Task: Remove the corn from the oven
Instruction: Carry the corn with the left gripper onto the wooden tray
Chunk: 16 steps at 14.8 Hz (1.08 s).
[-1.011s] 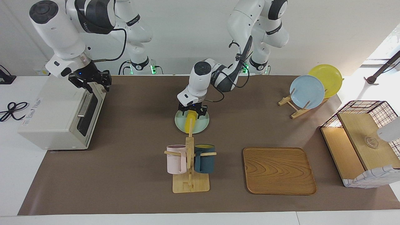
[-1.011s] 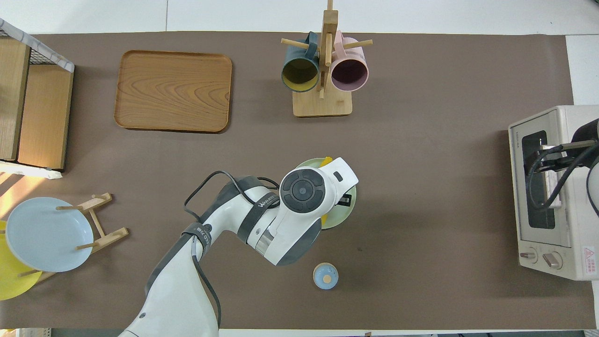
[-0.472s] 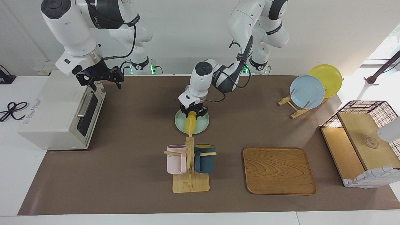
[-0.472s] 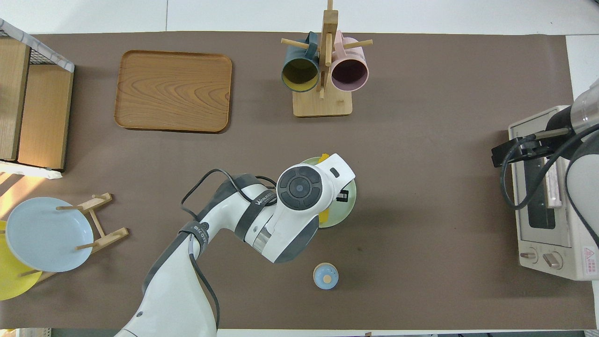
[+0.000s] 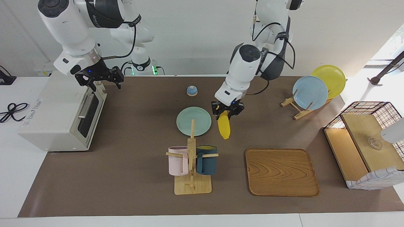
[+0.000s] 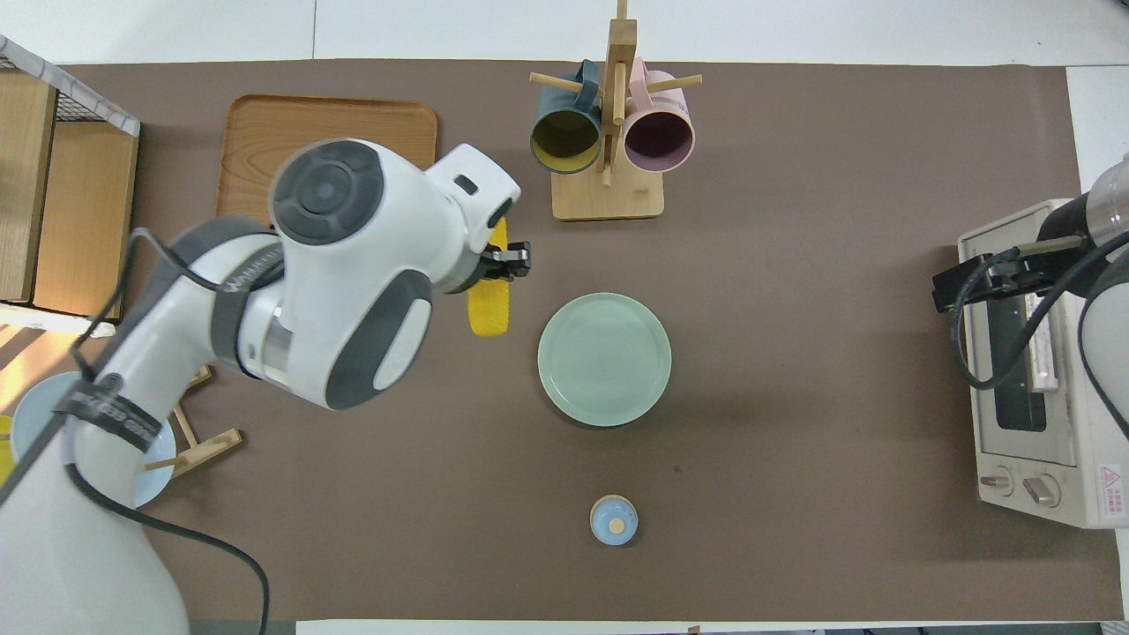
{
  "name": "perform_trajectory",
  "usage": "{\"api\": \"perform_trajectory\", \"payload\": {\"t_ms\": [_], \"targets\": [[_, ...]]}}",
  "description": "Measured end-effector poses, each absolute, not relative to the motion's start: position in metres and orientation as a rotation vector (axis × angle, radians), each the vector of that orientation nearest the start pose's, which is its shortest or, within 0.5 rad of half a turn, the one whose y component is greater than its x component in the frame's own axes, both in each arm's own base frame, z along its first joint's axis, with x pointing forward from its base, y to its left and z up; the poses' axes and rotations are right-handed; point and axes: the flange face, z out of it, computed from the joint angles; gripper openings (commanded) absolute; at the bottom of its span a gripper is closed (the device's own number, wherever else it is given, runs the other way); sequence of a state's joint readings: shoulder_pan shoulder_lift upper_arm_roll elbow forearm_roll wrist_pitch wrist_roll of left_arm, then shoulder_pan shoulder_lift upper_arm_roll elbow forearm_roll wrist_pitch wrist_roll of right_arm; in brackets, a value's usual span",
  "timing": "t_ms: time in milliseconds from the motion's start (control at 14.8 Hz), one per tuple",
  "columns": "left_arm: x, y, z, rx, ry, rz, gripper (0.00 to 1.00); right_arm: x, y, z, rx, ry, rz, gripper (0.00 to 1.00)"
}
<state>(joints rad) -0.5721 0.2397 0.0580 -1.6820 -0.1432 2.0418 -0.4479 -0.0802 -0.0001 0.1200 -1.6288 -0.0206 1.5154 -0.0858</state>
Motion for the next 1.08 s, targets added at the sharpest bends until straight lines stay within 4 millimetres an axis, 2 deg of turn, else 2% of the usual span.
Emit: {"api": "perform_trajectory", "payload": {"t_ms": [67,202,337,472,607,809,944,1079], "targets": [[0.573,-0.301,0.474,-3.299,-0.014,-0.1,0.0,0.545,0.021,0.593,-3.148,-0.201,0.182,1.0],[0.601,-0.252,0.468,-3.29,-0.107,-0.108,0.0,0.545,0.021,0.593,-3.148,-0.195,0.185,1.0],[0.623,-0.21,0.448,-3.273,-0.165,-0.082,0.0,0.546,0.017,0.592,-3.148,-0.183,0.189,1.0],[0.649,-0.182,0.425,-3.262,-0.163,-0.069,0.0,0.546,0.014,0.592,-3.149,-0.173,0.189,1.0],[0.68,-0.167,0.403,-3.255,-0.169,-0.076,0.0,0.546,0.013,0.592,-3.149,-0.17,0.189,1.0],[0.719,-0.159,0.362,-3.248,-0.163,-0.1,0.0,0.546,0.011,0.592,-3.149,-0.166,0.19,1.0],[0.733,-0.148,0.342,-3.246,-0.14,-0.147,0.0,0.546,0.01,0.591,-3.149,-0.163,0.192,1.0],[0.738,-0.141,0.335,-3.245,-0.14,-0.189,0.0,0.546,0.01,0.591,-3.149,-0.163,0.193,1.0]]}}
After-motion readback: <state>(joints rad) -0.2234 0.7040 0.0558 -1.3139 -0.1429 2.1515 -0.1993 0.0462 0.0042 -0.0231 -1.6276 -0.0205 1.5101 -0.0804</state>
